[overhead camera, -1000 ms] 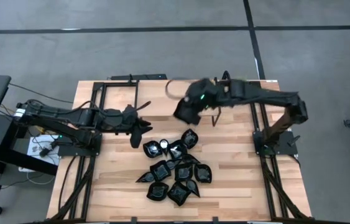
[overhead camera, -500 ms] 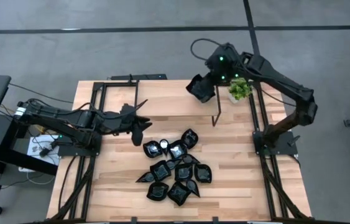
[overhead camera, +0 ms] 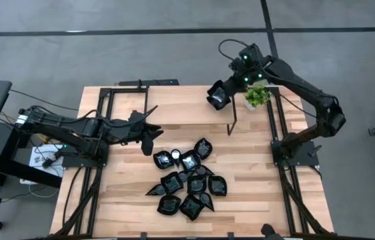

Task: Pick & Place Mini shaped plates
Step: Stack the black distorted square plate on the black distorted square plate on the shelf

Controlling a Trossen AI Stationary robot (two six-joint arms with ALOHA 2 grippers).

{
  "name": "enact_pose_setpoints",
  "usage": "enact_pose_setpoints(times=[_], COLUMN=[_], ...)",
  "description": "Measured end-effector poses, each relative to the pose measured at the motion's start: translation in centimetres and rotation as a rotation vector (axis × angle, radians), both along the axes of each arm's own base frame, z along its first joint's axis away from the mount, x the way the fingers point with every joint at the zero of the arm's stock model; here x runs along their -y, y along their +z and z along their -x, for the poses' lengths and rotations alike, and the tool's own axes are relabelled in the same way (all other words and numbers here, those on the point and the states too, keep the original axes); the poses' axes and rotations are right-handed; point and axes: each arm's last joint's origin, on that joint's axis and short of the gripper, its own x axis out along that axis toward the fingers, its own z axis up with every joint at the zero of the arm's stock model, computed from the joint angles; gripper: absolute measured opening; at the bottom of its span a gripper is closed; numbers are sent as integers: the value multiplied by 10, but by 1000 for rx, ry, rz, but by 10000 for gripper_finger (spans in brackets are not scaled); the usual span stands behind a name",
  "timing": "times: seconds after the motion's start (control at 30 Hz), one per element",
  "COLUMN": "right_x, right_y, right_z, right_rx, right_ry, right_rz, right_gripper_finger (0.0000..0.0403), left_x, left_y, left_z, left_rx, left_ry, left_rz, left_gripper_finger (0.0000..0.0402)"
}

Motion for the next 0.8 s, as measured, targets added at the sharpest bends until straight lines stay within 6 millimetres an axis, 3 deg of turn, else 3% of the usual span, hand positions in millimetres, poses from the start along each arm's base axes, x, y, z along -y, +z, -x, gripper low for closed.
enact_pose_setpoints(times=[0.5,0.8], right_x=[1,-2], right_y=[-11,-20], right_z=[-2,-15], right_rx=[-19,-60], right_ry=[-34,-23], right_rz=[-49,-56], right_gripper_finger=[7,7], left_x=[0,0], left_y=[1,1], left_z=[0,0], left_rx=[7,9], left_ry=[0,0], left_rz=[1,2], left_gripper_finger=[113,113])
